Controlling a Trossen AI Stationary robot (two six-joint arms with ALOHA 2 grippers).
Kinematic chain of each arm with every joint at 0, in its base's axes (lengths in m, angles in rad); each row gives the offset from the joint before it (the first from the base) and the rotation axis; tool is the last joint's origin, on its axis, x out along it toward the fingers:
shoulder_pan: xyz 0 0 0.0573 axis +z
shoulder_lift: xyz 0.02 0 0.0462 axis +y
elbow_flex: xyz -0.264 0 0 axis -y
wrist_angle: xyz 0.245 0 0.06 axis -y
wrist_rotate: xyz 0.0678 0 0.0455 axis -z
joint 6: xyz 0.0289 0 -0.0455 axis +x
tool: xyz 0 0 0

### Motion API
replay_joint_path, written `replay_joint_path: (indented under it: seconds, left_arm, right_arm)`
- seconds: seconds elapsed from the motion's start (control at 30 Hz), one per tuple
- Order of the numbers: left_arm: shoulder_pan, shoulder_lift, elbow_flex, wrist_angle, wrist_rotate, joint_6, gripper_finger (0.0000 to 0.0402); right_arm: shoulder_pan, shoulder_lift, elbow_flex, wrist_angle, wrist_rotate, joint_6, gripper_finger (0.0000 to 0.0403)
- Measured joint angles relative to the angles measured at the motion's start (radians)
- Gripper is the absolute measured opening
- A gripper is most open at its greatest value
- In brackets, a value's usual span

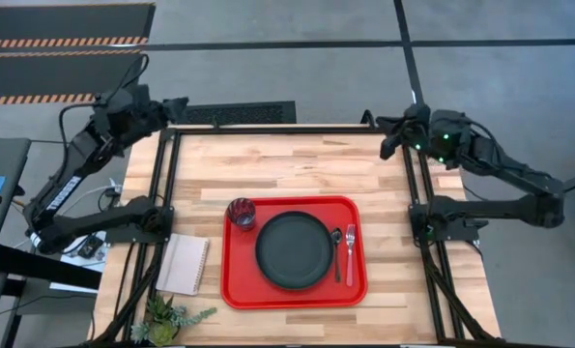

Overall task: Pick and place plate/cup/fork/spoon on tray
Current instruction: Return to Home Position

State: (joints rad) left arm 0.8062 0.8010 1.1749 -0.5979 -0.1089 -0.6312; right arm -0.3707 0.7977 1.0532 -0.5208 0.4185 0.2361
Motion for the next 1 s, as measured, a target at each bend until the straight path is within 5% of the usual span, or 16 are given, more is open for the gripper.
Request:
replay_joint_path:
  seconds: [0.17,0.37,0.73,1.0]
  left_arm:
    - [0.000,-0.039,-0.034,-0.027,-0.013,0.091,0.0126]
    - [-0.001,-0.149,-0.243,0.102,0.070,0.060,0.0126]
    - [-0.010,-0.470,-0.592,0.195,0.083,-0.055,0.0126]
    - [-0.014,-0.621,-0.733,0.201,0.118,-0.096,0.0126]
  right_arm:
    - [-0.079,-0.050,-0.137,0.089,-0.195,-0.031,0.0061]
    - [-0.126,-0.092,-0.337,0.227,-0.314,0.042,0.0061]
    - [-0.104,-0.306,-0.401,0.170,-0.315,0.172,0.0061]
    - [0.069,-0.414,-0.689,0.511,-0.254,0.295,0.0061]
